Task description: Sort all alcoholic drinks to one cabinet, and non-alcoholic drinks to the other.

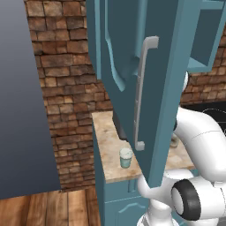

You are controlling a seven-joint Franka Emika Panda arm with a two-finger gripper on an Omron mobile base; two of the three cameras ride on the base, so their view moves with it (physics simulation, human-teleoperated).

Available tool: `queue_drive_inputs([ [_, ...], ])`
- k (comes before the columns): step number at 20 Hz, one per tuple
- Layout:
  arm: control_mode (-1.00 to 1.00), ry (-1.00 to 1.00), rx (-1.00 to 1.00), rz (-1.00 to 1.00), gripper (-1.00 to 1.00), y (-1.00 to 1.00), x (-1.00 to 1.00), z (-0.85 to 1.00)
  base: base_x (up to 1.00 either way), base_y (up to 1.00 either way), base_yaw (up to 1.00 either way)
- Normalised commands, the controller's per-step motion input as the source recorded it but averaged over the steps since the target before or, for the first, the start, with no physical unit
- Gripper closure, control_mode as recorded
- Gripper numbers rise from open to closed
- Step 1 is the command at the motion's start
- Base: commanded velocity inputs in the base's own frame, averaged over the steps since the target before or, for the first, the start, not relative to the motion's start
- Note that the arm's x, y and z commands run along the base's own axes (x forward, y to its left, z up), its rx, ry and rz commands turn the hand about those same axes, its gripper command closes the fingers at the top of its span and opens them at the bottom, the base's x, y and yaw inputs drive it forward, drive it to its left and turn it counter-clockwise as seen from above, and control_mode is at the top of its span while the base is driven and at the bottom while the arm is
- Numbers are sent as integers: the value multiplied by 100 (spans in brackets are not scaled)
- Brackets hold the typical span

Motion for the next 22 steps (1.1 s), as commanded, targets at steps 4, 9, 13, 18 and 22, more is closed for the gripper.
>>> queue_drive_inputs([
  [4,-100,1,0,0,-100,-11,-20,-14,0,0,0],
  [9,-100,-1,1,0,-100,-59,-37,-50,0,0,0],
  [13,-100,-8,0,0,-100,-93,-26,-73,0,0,0],
  [18,-100,-6,11,1,-100,-100,-26,-55,0,0,0],
  [22,-100,-16,20,17,-100,-100,-11,-21,0,0,0],
])
